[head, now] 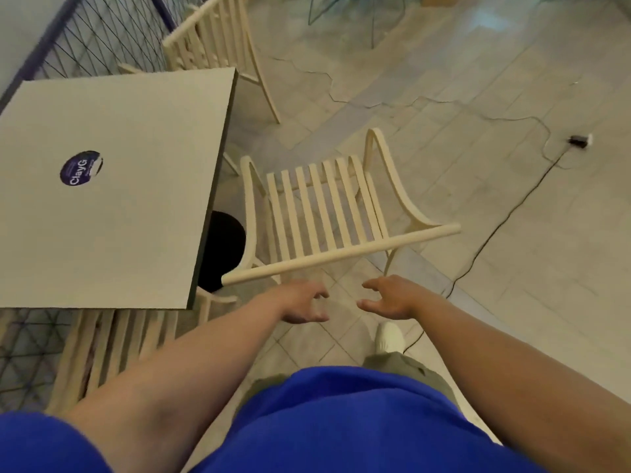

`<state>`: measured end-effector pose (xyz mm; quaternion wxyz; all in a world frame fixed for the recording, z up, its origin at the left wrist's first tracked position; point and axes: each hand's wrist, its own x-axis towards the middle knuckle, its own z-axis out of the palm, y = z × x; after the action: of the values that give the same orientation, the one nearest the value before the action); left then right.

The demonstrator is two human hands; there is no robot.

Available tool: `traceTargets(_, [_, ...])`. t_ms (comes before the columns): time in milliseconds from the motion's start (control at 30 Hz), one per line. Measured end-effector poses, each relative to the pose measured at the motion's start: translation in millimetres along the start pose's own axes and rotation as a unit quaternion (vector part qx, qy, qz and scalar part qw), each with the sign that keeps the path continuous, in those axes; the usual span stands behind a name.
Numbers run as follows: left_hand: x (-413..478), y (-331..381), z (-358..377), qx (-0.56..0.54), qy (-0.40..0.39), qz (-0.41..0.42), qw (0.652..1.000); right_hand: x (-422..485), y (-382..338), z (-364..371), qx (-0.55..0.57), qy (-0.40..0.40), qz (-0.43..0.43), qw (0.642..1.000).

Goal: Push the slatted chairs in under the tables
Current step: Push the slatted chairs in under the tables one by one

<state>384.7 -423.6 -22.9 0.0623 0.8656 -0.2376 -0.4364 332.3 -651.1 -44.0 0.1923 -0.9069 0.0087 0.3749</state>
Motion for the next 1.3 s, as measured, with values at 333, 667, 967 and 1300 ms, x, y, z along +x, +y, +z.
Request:
traceTargets(333, [24.1,26.1,-45.0,-0.095,0.264,0.037,0.959,28.2,23.5,-87.9,-0.04,0.167,-0.204,0.964])
traceTargets(667, [53.2,-49.3,-46.8,0.007,-0.024,-0.097,0.995,83.9,44.0,-87.6,-0.178,-0.04,-0.083,0.98])
traceTargets(967, [54.5,-52.5,-43.9,-0.01,-0.016,-0.094,0.995,97.5,49.8,-90.1,-0.169,-0.072,-0.06,0.981])
traceTargets(1300, [57.8,-32.2,-48.4,-0.066,0.008,-0.114,0.991,116.3,59.4,-121.2,-0.205,-0.086,-0.08,0.972])
